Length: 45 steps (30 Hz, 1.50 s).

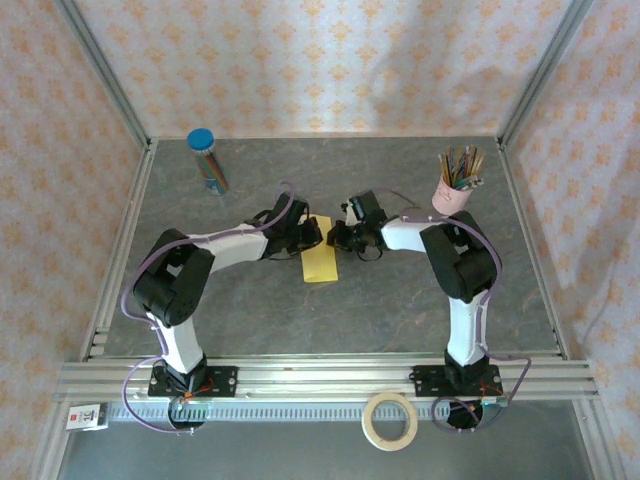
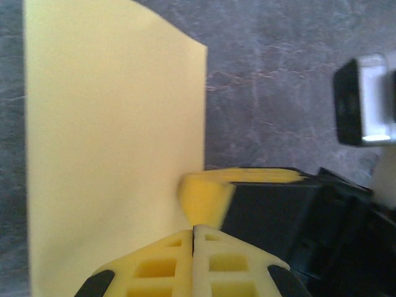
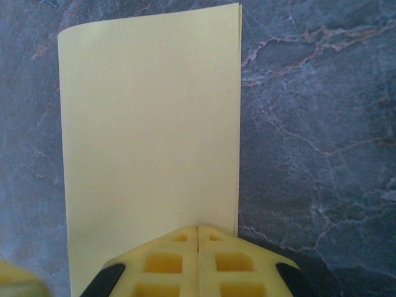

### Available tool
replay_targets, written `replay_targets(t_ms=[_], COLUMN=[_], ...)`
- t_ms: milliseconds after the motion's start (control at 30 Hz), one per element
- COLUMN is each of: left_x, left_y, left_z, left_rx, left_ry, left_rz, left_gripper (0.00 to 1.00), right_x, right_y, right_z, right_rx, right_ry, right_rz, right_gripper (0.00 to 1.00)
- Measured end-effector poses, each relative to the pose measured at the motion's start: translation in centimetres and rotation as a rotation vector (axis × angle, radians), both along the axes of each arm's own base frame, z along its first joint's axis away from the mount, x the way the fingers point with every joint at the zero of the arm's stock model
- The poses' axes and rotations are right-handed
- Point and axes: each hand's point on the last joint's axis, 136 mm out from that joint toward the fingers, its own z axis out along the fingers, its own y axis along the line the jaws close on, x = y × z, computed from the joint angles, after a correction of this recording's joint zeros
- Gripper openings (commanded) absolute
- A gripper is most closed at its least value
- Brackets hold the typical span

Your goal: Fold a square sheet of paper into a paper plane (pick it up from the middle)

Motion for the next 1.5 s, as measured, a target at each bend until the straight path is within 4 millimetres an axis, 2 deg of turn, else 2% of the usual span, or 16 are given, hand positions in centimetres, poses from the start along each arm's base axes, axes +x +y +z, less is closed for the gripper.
replay_targets(t_ms=[133, 367, 600, 1000, 1267, 1500], left_x=[0.3, 0.1, 0.3, 0.2, -1.0, -1.0], left_y=[0.7, -0.3, -0.2, 1.0, 4.0, 8.3], left_z=[-1.0, -2.2, -4.0, -4.4, -4.3, -3.5], left_rx=[-0.024, -0.074, -0.047, -0.087, -0.072, -0.022], left_ry=[0.020, 0.055, 0.101, 0.096, 0.113, 0.114], left_rz=[0.011, -0.018, -0.019, -0.018, 0.022, 0.096], left_gripper=[0.00, 0.00, 0.00, 0.00, 0.00, 0.00], right_x=[0.0, -0.1, 0.0, 0.0, 0.0, 0.0], right_y=[0.0, 0.0, -0.1, -0.2, -0.2, -0.2], right_z=[0.0, -0.1, -0.2, -0.6, -0.7, -0.7], right_rx=[-0.004, -0.011, -0.022, -0.061, -0.082, -0.086], right_ry=[0.002, 0.000, 0.011, 0.014, 0.000, -0.006], right_rz=[0.003, 0.014, 0.014, 0.021, 0.022, 0.026], right_gripper=[0.05, 0.05, 0.04, 0.04, 0.03, 0.03])
